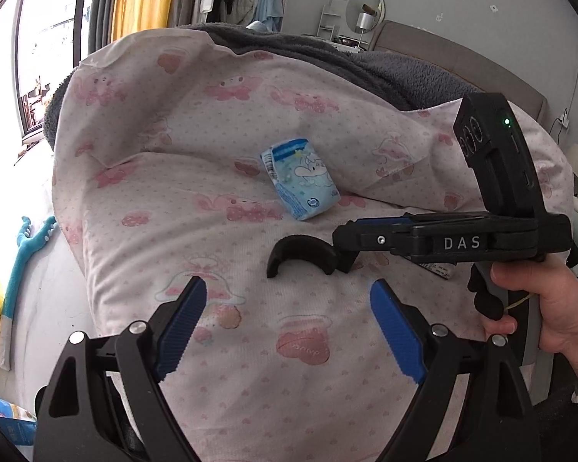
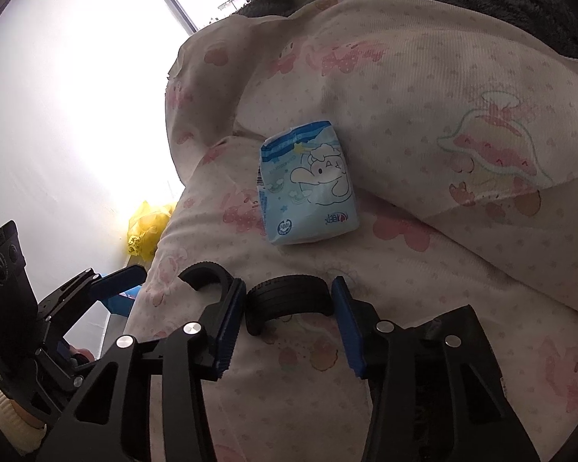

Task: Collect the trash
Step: 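Close the left gripper on the black curved plastic piece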

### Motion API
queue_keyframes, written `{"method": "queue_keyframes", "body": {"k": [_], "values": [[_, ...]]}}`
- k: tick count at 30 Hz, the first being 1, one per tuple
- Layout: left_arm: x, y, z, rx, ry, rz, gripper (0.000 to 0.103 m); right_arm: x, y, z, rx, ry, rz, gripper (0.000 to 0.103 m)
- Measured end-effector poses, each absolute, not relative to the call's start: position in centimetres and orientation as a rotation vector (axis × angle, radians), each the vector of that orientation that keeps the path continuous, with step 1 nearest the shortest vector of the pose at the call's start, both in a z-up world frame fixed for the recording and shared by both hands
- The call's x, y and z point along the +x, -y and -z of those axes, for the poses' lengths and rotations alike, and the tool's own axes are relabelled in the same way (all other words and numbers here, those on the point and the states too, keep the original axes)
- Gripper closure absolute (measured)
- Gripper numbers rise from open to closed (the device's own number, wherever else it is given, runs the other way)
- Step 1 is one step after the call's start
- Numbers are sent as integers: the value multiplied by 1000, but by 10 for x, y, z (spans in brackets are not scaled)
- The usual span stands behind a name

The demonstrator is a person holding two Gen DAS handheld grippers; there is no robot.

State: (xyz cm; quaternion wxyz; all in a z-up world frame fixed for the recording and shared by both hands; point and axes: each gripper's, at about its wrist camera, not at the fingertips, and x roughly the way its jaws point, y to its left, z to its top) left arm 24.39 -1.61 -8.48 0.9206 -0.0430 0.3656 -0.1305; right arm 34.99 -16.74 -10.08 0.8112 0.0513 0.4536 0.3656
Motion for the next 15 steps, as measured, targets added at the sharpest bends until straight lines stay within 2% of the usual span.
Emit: {"method": "queue_keyframes", "body": {"k": [9,15], "values": [[258,27,90,-81,-789,243,16,345,190,80,157,-911,-790,57],[267,41,94,-46,-809,224,22,344,207,72,176,-880,-784,57]]}}
